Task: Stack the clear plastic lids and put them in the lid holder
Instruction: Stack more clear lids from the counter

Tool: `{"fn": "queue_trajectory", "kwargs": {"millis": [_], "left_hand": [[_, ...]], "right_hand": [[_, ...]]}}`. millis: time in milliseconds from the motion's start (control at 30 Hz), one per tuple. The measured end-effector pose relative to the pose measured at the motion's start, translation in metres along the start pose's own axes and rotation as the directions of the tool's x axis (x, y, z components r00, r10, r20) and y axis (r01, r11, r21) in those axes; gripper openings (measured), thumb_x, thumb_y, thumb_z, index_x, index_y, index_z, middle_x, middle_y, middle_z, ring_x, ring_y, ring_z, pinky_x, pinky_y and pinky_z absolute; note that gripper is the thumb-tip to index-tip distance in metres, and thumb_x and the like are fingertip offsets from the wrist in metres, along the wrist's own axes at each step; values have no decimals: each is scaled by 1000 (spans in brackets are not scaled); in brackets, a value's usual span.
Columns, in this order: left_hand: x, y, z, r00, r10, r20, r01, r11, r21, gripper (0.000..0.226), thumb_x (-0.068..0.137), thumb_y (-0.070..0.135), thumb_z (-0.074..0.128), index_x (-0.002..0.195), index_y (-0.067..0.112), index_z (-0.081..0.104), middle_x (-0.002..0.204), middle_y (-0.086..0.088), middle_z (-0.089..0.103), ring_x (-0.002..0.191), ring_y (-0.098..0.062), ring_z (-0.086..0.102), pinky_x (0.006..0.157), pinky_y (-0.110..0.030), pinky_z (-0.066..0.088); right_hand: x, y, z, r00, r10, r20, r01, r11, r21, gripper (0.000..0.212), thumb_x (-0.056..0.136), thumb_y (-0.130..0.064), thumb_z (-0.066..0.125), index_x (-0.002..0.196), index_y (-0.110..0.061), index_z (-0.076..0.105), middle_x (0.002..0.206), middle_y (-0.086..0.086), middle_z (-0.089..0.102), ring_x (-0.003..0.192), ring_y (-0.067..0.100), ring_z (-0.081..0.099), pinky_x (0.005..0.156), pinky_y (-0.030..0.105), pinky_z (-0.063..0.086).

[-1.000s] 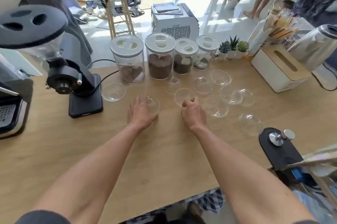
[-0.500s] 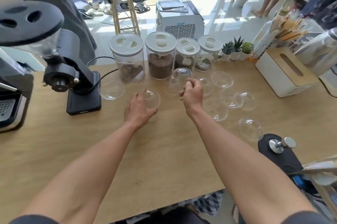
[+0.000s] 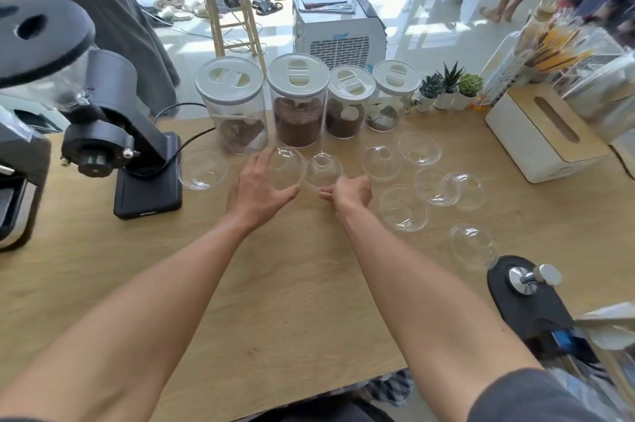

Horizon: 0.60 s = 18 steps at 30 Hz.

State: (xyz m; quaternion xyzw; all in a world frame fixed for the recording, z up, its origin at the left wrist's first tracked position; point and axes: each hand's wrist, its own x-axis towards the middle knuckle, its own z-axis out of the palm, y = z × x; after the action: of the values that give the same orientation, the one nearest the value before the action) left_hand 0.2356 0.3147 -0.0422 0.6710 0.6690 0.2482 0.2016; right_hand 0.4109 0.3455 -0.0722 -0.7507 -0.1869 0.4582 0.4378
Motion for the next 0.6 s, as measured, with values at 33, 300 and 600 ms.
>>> {"fn": "queue_trajectory", "kwargs": {"millis": [33,300,600], "left_hand": [[3,4,1,1000,8,3,-8,1000,-11,98,76,54,83,157,26,36,152,-3,51,137,-24,52,106,-46,50],[24,34,20,993,71,95,-69,997,-20,100,76,50,85,156,18,36,153,-4,49,139,-24,50,111,-45,46],[27,47,54,969,54,240,-60,998,19,99,78,38,85,158,13,33,156,-11,45,144,-30,43,118,-43,37]], "right_hand": [[-1,2,-3,1000,-9,-14,8,999,-39,17,98,-1,43,112,4,51,73,18,77,43,19,71,45,23,55],[-17,11,-32,951,-302,-62,270,913,-306,25,100,-26,42,99,-9,61,96,15,71,81,33,64,76,40,52],[-36,25,-81,800,-600,10,462,605,-648,21,102,-22,56,118,-10,62,125,11,59,90,38,68,74,45,54]]}}
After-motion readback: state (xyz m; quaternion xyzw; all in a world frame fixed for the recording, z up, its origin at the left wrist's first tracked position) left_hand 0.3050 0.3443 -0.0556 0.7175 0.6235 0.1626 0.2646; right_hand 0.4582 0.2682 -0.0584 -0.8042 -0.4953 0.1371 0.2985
